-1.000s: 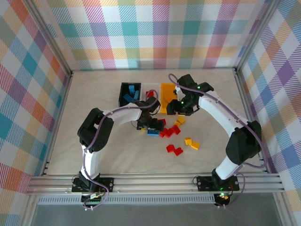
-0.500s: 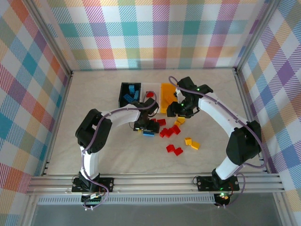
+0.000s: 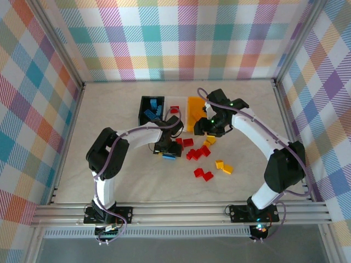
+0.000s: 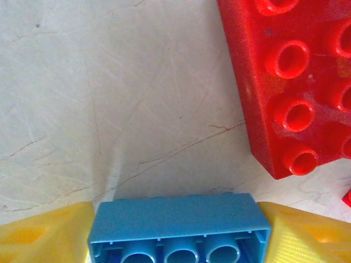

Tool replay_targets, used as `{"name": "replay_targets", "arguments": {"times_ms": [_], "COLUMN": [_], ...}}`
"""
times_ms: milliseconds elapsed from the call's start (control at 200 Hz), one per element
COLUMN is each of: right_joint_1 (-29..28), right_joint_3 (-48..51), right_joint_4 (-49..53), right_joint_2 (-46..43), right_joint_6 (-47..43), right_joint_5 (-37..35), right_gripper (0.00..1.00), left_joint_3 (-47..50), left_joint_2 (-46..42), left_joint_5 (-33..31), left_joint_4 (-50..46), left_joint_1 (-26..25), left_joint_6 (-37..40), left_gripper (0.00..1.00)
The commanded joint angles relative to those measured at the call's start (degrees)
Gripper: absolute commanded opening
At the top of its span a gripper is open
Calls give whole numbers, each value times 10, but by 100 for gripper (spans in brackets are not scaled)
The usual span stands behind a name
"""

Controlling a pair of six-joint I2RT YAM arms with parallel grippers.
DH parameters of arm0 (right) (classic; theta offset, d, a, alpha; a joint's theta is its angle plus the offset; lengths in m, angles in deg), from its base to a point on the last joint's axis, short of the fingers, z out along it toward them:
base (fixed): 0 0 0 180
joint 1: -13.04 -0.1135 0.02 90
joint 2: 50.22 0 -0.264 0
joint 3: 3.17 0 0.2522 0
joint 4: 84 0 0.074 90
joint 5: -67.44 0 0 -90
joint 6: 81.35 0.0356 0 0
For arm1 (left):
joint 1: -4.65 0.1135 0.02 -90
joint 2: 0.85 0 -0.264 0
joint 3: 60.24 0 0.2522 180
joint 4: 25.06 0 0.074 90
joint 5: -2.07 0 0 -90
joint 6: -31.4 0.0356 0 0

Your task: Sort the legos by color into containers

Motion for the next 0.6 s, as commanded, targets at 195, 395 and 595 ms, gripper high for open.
{"name": "replay_targets", "arguments": {"times_ms": [195, 395, 595], "right_joint_1": [-1, -1, -1], "right_joint_3": [10, 16, 19], "right_joint_4": [-6, -16, -34], "right_joint_2": [-18, -23, -14], "right_joint_6": [5, 11, 20], "right_joint_5": [10, 10, 23], "right_gripper": [58, 58, 58], "left_joint_3": [10, -1, -48], "left_joint_2": [-20, -78, -125], "left_joint_5": [-7, -18, -20], "left_joint_4": [-17, -53, -105], "left_joint_1": [5, 12, 69], "left_joint_6": [-14, -14, 11], "left_gripper": [58, 58, 59]}}
